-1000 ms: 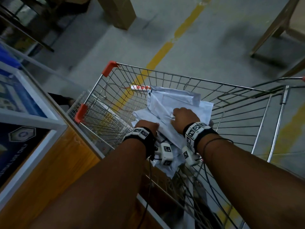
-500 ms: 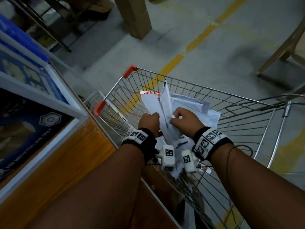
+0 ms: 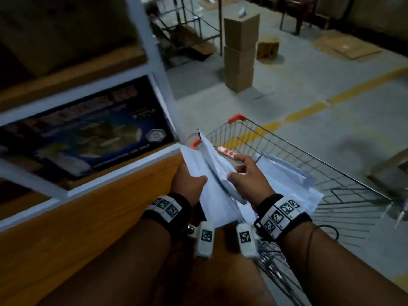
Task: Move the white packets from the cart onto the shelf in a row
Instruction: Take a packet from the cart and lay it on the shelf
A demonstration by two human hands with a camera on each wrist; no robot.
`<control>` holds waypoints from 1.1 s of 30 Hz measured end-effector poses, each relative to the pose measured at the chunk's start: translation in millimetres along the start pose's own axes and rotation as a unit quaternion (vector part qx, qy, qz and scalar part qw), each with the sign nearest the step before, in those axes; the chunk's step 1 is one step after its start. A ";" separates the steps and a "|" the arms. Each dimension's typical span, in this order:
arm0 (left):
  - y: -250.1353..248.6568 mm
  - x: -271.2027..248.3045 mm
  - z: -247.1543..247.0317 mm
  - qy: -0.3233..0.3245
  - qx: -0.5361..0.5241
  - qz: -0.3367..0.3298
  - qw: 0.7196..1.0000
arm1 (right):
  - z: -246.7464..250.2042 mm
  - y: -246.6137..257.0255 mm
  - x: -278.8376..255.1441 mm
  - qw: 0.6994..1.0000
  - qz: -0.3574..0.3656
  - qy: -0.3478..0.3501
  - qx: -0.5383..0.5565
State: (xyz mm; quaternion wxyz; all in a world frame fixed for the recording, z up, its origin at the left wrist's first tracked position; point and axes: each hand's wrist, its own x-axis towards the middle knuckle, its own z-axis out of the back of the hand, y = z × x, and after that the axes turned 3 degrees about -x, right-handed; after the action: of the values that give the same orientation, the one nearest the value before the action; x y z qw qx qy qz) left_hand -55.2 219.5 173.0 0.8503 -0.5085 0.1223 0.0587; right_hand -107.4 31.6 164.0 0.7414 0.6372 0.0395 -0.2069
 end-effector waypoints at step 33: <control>123.1 -5.1 137.0 0.193 0.533 -0.095 0.818 | -162.7 -1.2 -1.8 0.788 0.164 0.124 -0.580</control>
State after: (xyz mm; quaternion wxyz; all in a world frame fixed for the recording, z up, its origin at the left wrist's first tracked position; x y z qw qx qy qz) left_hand -67.5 398.7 131.8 0.9487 0.0141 0.2472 -0.1965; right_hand -76.1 188.3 133.5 0.9830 0.1039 0.1389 0.0603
